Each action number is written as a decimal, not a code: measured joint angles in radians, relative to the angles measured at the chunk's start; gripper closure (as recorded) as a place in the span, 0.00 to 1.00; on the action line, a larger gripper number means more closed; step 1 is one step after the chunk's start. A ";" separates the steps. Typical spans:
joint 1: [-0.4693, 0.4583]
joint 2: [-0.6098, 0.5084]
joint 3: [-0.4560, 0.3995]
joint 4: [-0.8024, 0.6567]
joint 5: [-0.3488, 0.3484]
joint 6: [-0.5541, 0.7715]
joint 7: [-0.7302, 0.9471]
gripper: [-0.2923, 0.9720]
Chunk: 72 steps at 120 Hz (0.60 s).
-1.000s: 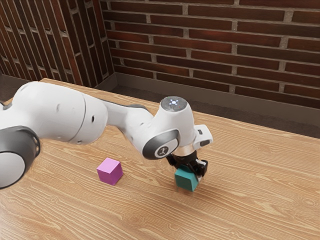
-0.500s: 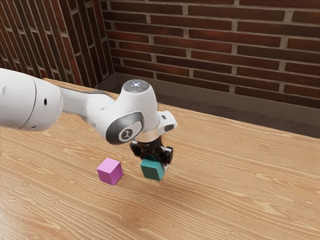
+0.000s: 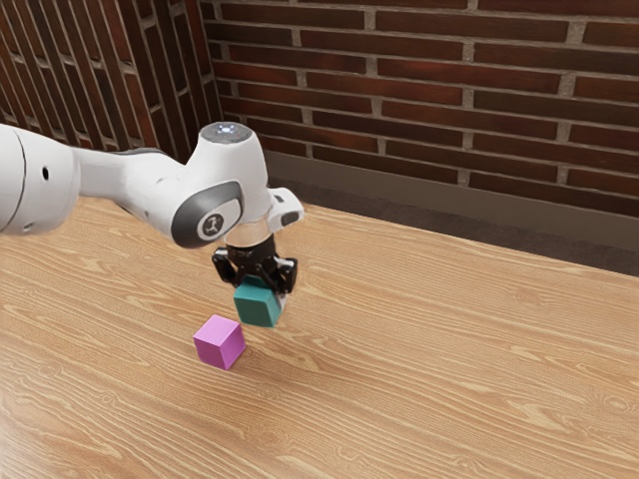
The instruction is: Pick up the blue block with one arm, and put the blue block on the pink block with one arm
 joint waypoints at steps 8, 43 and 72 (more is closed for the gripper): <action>0.026 -0.008 -0.001 0.002 0.004 -0.017 0.015 0.48; 0.106 -0.054 -0.001 -0.024 0.005 -0.059 0.094 0.48; 0.179 -0.120 -0.022 -0.118 -0.001 -0.071 0.173 0.48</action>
